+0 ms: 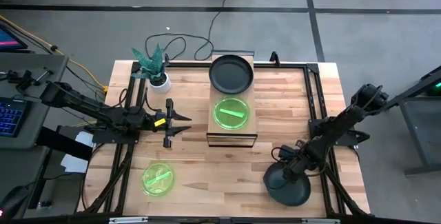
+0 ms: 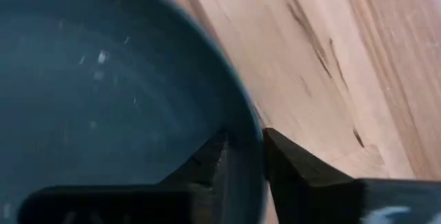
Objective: Place and stack plates onto a shelf
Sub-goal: Stack the black plate on top of the black plate on the shelf
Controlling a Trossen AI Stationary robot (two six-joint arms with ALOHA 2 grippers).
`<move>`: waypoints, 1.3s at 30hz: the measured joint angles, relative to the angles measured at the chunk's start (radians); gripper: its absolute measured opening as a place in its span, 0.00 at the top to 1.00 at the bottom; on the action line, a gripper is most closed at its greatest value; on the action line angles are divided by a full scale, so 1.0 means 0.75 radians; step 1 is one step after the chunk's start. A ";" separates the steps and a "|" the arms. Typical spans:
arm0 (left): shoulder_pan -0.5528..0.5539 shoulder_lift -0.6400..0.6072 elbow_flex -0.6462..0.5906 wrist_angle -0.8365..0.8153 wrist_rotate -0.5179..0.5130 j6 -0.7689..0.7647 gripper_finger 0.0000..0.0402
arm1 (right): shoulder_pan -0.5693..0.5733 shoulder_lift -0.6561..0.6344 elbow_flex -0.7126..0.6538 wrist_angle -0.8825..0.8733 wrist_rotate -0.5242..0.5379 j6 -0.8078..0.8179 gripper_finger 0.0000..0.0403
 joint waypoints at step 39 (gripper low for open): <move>0.000 0.000 0.002 0.077 -0.001 0.038 0.71 | -0.344 -0.243 -0.003 1.207 -0.015 -0.345 1.00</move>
